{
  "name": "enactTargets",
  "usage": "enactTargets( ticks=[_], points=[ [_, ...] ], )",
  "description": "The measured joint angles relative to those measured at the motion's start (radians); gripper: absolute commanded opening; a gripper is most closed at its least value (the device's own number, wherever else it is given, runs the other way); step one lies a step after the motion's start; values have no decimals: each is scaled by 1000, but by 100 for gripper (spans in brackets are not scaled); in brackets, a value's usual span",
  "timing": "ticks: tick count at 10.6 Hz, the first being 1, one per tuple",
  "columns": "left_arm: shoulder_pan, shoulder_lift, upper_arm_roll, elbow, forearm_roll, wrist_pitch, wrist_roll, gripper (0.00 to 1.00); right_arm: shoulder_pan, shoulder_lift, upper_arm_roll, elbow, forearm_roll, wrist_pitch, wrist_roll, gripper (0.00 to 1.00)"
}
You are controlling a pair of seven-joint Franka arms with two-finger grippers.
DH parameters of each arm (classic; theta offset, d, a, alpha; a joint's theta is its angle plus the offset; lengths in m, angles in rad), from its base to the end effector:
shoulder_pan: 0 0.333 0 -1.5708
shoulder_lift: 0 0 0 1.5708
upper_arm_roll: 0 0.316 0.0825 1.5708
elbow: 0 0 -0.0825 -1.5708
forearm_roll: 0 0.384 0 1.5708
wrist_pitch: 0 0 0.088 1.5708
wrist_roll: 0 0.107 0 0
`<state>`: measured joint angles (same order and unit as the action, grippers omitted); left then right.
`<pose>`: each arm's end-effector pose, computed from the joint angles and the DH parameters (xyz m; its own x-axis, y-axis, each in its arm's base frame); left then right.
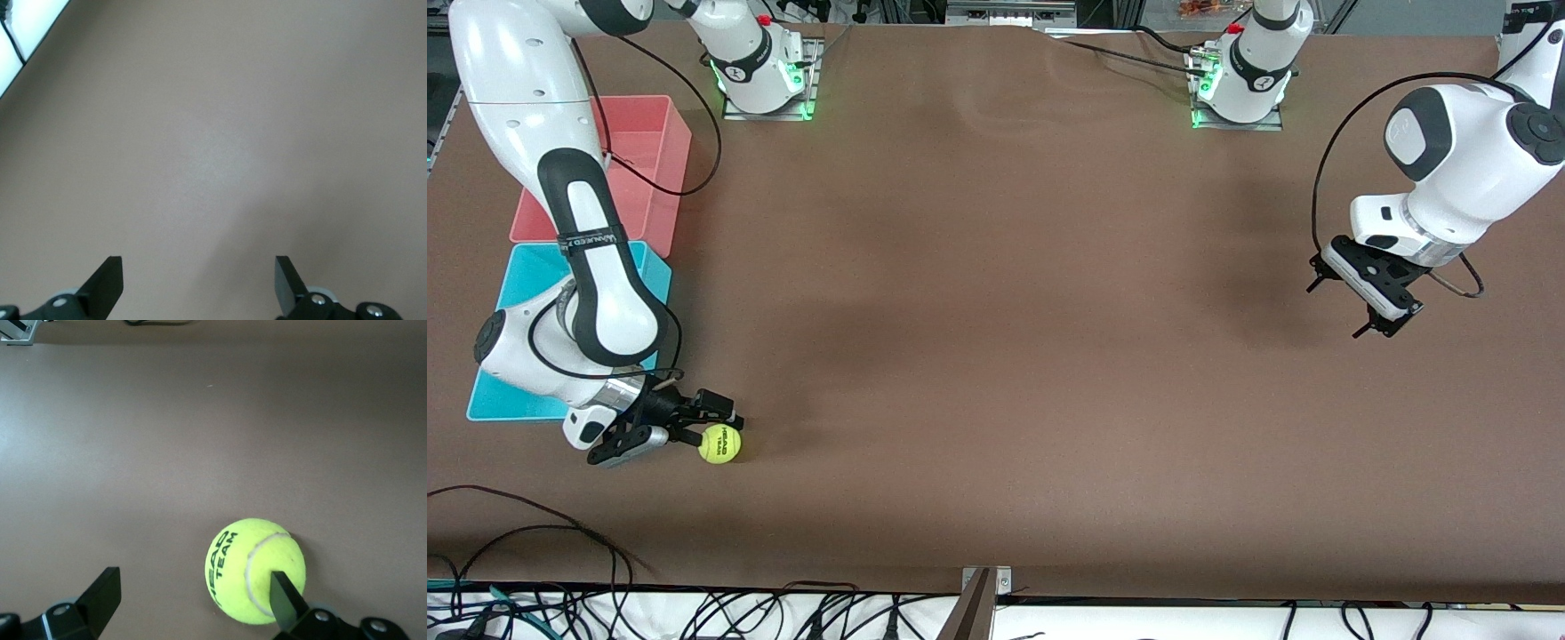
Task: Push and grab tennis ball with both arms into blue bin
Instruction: 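Lower the open right gripper around the tennis ball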
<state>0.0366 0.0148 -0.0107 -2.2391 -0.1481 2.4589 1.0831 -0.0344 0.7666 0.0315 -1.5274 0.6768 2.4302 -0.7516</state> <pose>0.5448 0.0142 0.3825 0.5596 -0.8058 0.1935 -0.8016 -0.5856 -0.1203 0.7233 -0.0039 0.2178 0.9281 0.1676 0.3326 0.2879 -0.8894 -0.3552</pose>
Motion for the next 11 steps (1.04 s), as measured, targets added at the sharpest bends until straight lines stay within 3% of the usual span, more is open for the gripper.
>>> enactTargets(
  ticks=[4, 8, 11],
  points=[
    [0, -13, 13, 0, -3, -5, -40, 100, 1, 0, 1, 4, -5, 0, -3, 100],
    [0, -37, 42, 42, -11, -118, -160, 100, 6, -1, 4, 34, -205, -3, -5, 100],
    [0, -47, 48, 153, -11, -318, -298, 100, 7, -15, 4, 57, -272, -51, 46, 100]
  ],
)
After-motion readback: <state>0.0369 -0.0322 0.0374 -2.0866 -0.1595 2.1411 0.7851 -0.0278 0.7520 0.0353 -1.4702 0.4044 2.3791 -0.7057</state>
